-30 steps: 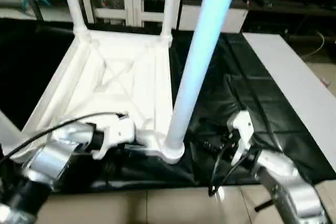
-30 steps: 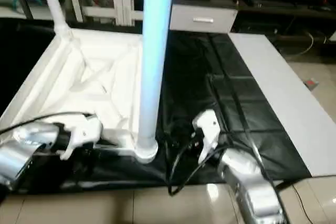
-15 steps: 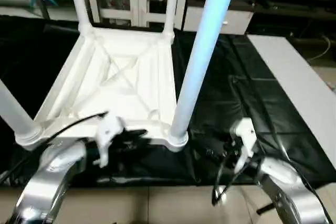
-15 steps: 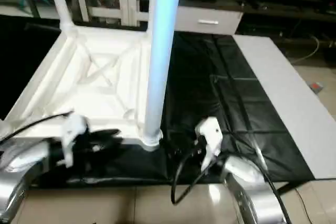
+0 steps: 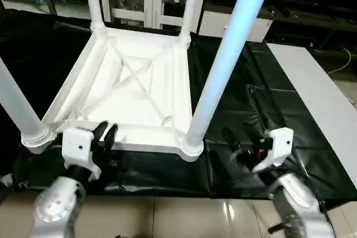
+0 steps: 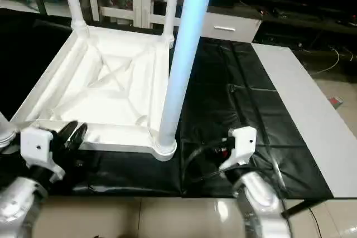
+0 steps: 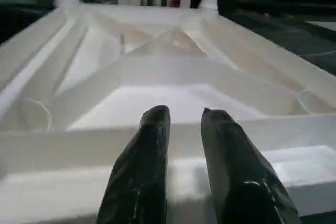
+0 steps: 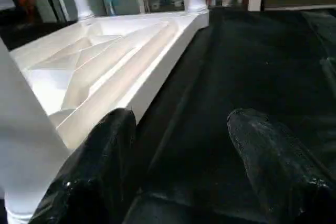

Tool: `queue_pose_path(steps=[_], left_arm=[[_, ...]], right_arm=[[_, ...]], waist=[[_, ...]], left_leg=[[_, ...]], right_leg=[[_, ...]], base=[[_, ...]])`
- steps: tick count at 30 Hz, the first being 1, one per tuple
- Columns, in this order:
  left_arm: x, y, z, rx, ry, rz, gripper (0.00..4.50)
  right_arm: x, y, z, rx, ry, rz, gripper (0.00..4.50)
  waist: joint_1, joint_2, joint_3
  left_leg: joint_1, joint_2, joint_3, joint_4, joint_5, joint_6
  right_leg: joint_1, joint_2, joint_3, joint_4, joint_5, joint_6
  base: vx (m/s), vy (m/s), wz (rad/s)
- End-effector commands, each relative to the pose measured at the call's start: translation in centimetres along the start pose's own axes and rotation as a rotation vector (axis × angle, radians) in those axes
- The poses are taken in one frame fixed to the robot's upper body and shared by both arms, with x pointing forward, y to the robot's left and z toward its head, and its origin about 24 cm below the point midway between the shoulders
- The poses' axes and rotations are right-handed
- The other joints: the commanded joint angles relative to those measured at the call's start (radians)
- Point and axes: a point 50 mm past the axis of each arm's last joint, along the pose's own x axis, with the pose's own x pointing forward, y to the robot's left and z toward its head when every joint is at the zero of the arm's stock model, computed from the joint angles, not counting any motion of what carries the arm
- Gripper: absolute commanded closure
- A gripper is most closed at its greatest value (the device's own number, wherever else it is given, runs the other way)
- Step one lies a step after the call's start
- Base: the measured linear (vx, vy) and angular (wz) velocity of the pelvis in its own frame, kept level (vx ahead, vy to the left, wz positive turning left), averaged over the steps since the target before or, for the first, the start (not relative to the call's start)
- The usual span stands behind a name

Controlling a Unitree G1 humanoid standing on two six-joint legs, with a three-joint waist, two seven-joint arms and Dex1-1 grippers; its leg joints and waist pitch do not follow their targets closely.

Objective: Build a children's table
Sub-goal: Rotate leg to tighten

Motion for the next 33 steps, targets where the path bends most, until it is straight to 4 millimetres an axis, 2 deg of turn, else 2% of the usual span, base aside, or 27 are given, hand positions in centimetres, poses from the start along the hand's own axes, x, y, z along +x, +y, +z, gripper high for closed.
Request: queue_pose_path(steps=[1, 3, 5, 7, 8, 9, 10, 11, 12, 13, 14, 15, 16, 17, 19, 20, 21, 22, 23, 24, 25, 26, 27, 29, 31, 32, 33], left_arm=[[0.2, -0.3, 0.6, 0.011, -0.022, -0.002, 3.30], [0.5, -0.1, 1.2, 0.022, -0.046, 0.007, 3.30], [0.5, -0.1, 1.4, 0.009, -0.056, 0.026, 3.30], [0.5, -0.1, 1.4, 0.017, -0.052, 0.025, 3.30], [0.4, -0.2, 1.3, 0.022, -0.048, 0.033, 3.30], [0.3, -0.1, 1.3, 0.015, -0.050, 0.052, 3.30], [0.2, -0.3, 1.3, 0.014, -0.049, 0.054, 3.30], [0.1, -0.4, 1.3, 0.014, -0.048, 0.054, 3.30], [0.0, -0.4, 1.2, 0.020, -0.049, 0.056, 3.30], [0.0, -0.3, 1.2, 0.025, -0.049, 0.059, 3.30], [0.0, -0.5, 1.1, 0.033, -0.038, 0.061, 3.30], [0.1, -0.6, 1.0, 0.038, -0.030, 0.063, 3.30], [0.4, -1.0, 1.2, 0.031, -0.039, 0.061, 3.30], [0.4, -1.1, 1.2, 0.028, -0.041, 0.061, 3.30], [0.9, -1.3, 1.5, 0.038, -0.060, 0.044, 3.30], [1.1, -1.5, 1.7, 0.039, -0.071, 0.031, 3.30], [1.4, -1.7, 1.9, 0.038, -0.079, 0.022, 3.30], [1.6, -1.9, 2.0, 0.040, -0.083, 0.015, 3.30], [2.2, -2.3, 2.4, 0.046, -0.091, 0.004, 3.30], [2.5, -2.4, 2.6, 0.048, -0.096, -0.002, 3.30], [2.7, -2.5, 2.5, 0.049, -0.099, -0.016, 3.30], [2.9, -2.7, 2.5, 0.050, -0.102, -0.026, 3.30], [3.0, -2.7, 2.5, 0.045, -0.109, -0.046, 3.30], [3.1, -2.8, 2.6, 0.042, -0.114, -0.063, 3.30], [2.8, -2.6, 2.3, 0.054, -0.106, -0.055, 3.30], [2.6, -2.4, 2.2, 0.033, -0.107, -0.069, 3.30], [2.4, -2.4, 2.3, 0.014, -0.118, -0.075, 3.30]], right_arm=[[0.0, -0.3, 0.6, -0.014, -0.012, -0.020, 1.28], [0.3, 0.0, 0.7, -0.007, -0.019, -0.012, 1.28], [0.1, 0.1, 0.3, -0.025, -0.003, -0.002, 1.28], [0.0, 0.1, 0.0, -0.032, 0.007, -0.004, 1.28], [-0.2, 0.2, -0.3, -0.031, 0.020, -0.008, 1.28], [-0.4, 0.2, -0.5, -0.022, 0.032, -0.012, 1.28], [-0.5, 0.3, -0.7, -0.022, 0.043, -0.008, 1.28], [-0.6, 0.3, -0.8, -0.022, 0.050, -0.004, 1.28], [-0.6, 0.4, -0.9, -0.025, 0.059, 0.000, 1.28], [-0.6, 0.5, -1.0, -0.026, 0.065, 0.003, 1.28], [-0.7, 0.6, -1.0, -0.035, 0.071, 0.017, 1.28], [-0.7, 0.7, -1.0, -0.044, 0.075, 0.028, 1.28], [-0.6, 0.4, -0.8, -0.080, 0.077, 0.021, 1.28], [-0.6, 0.3, -0.7, -0.092, 0.075, 0.014, 1.28], [-0.3, -0.2, -0.5, -0.087, 0.071, -0.006, 1.28], [-0.2, -0.5, -0.5, -0.082, 0.070, -0.018, 1.28], [-0.1, -0.7, -0.4, -0.079, 0.069, -0.027, 1.28], [0.0, -0.9, -0.3, -0.088, 0.067, -0.033, 1.28], [0.2, -1.4, 0.2, -0.095, 0.056, -0.045, 1.28], [0.3, -1.6, 0.4, -0.093, 0.051, -0.051, 1.28], [0.3, -1.5, 0.3, -0.084, 0.043, -0.057, 1.28], [0.3, -1.6, 0.5, -0.080, 0.037, -0.061, 1.28], [0.3, -1.5, 0.5, -0.095, 0.034, -0.063, 1.28], [0.1, -1.6, 0.9, -0.118, 0.022, -0.069, 1.28], [-0.5, -1.7, 1.4, -0.084, -0.017, -0.084, 1.28], [-1.0, -1.9, 1.7, -0.059, -0.063, -0.119, 1.28], [-1.2, -2.0, 1.7, -0.044, -0.075, -0.132, 1.28]], waist=[[0.001, 0.026, -0.075], [-0.003, 0.015, -0.095], [-0.005, 0.025, -0.079], [-0.033, 0.051, -0.032], [-0.049, 0.062, -0.014], [-0.017, 0.083, -0.007], [0.072, 0.090, 0.020], [0.078, 0.081, 0.030], [0.091, 0.034, -0.004], [0.083, -0.005, 0.042], [0.090, -0.004, 0.003], [0.111, 0.005, 0.014], [0.123, 0.039, -0.001], [0.113, 0.041, -0.006], [0.107, 0.063, -0.003], [0.114, 0.067, 0.002], [0.111, 0.083, -0.001], [0.113, 0.083, 0.002], [0.103, 0.108, 0.013], [0.084, 0.086, 0.006], [0.087, 0.104, 0.021], [0.075, 0.094, 0.016], [0.042, 0.098, 0.003], [0.007, 0.104, 0.008], [-0.012, 0.094, 0.004], [-0.024, 0.067, -0.005], [-0.017, 0.071, -0.022]], left_leg=[[-0.036, -0.052, 0.023, -0.012, 0.532, 0.213], [-0.057, -0.069, 0.027, 0.009, 0.567, 0.292], [-0.073, -0.050, 0.032, -0.007, 0.213, 0.307], [-0.027, 0.007, 0.015, -0.053, -0.488, 0.130], [-0.019, 0.044, -0.008, -0.105, -0.729, 0.057], [-0.084, 0.095, -0.015, -0.192, -0.838, 0.044], [-0.132, 0.050, 0.074, -0.205, -0.958, -0.006], [-0.138, 0.062, 0.083, -0.216, -0.955, 0.025], [-0.059, 0.066, 0.085, -0.125, -0.728, 0.003], [0.056, 0.001, 0.029, 0.166, -0.321, 0.009], [-0.074, -0.045, -0.048, 0.137, -0.060, 0.066], [-0.060, -0.022, -0.040, 0.081, -0.060, 0.048], [0.024, 0.013, -0.034, -0.002, -0.128, 0.012], [0.056, 0.017, -0.026, -0.045, -0.252, 0.026], [0.046, 0.019, -0.021, -0.078, -0.393, 0.020], [-0.003, 0.003, -0.052, -0.105, -0.463, 0.038], [-0.002, 0.002, -0.055, -0.112, -0.499, 0.046], [-0.023, -0.017, -0.076, -0.111, -0.514, 0.077], [-0.003, -0.028, -0.069, -0.103, -0.559, 0.081], [-0.026, -0.039, -0.062, -0.079, -0.482, 0.108], [-0.007, -0.038, -0.054, -0.078, -0.513, 0.102], [-0.003, -0.044, -0.049, -0.071, -0.508, 0.112], [0.076, -0.011, -0.031, -0.066, -0.480, 0.082], [0.122, 0.039, -0.072, -0.137, -0.745, 0.016], [0.120, 0.043, -0.100, -0.162, -0.721, 0.059], [0.099, 0.025, -0.087, -0.149, -0.567, 0.130], [0.037, -0.016, -0.047, -0.109, -0.281, 0.192]], right_leg=[[0.027, 0.021, 0.009, -0.022, 0.576, -0.231], [0.008, 0.030, -0.007, -0.032, 0.632, -0.265], [-0.007, 0.008, -0.016, -0.088, 0.236, -0.258], [-0.019, 0.003, -0.064, -0.157, -0.597, -0.066], [0.012, 0.022, -0.117, -0.148, -0.674, 0.047], [0.091, 0.019, -0.087, 0.053, -0.511, 0.011], [0.102, 0.036, -0.107, 0.148, -0.292, -0.061], [0.113, 0.027, -0.069, 0.187, -0.338, -0.043], [0.091, -0.018, 0.054, 0.143, -0.668, 0.035], [-0.099, -0.161, 0.114, -0.183, -1.291, 0.093], [0.073, -0.138, 0.167, -0.112, -1.160, 0.046], [0.078, -0.134, 0.140, -0.105, -1.032, 0.037], [0.040, -0.075, 0.114, -0.060, -0.642, -0.032], [0.033, -0.019, 0.091, -0.029, -0.334, -0.087], [0.055, -0.030, 0.085, -0.049, -0.306, -0.130], [0.105, -0.054, 0.055, -0.054, -0.408, -0.112], [0.110, -0.056, 0.044, -0.067, -0.473, -0.088], [0.146, -0.089, 0.021, -0.099, -0.614, -0.054], [0.153, -0.098, -0.007, -0.142, -0.781, -0.049], [0.211, -0.109, -0.035, -0.172, -0.851, -0.051], [0.202, -0.109, -0.058, -0.188, -0.895, -0.052], [0.215, -0.104, -0.073, -0.190, -0.890, -0.057], [0.192, -0.079, -0.061, -0.198, -0.843, -0.068], [0.164, -0.020, -0.058, -0.110, -0.545, -0.084], [0.159, -0.017, -0.034, -0.073, -0.405, -0.070], [0.167, -0.038, -0.010, -0.099, -0.314, -0.080], [0.209, -0.057, 0.012, -0.111, -0.137, -0.085]], base=[[-0.067, 0.006, -0.02], [-0.093, 0.010, -0.02], [-0.167, 0.023, -0.02], [-0.179, 0.043, -0.10], [-0.177, 0.041, -0.14], [-0.168, 0.005, -0.03], [-0.137, -0.041, 0.13], [-0.137, -0.041, 0.13], [-0.061, -0.152, 0.09], [-0.071, -0.113, -0.09], [-0.071, -0.113, -0.09], [-0.066, -0.001, 0.09], [-0.124, -0.027, 0.38], [-0.124, -0.027, 0.38], [-0.117, 0.015, 0.18], [-0.070, 0.041, 0.07], [-0.040, 0.061, 0.09], [-0.018, 0.054, 0.39], [-0.018, 0.054, 0.39], [0.013, 0.073, 0.49], [0.022, 0.098, 0.55], [0.022, 0.098, 0.55], [0.040, 0.068, 0.47], [0.090, 0.044, 0.21], [0.086, 0.045, -0.03], [0.130, 0.044, -0.11], [0.146, 0.004, -0.07]])
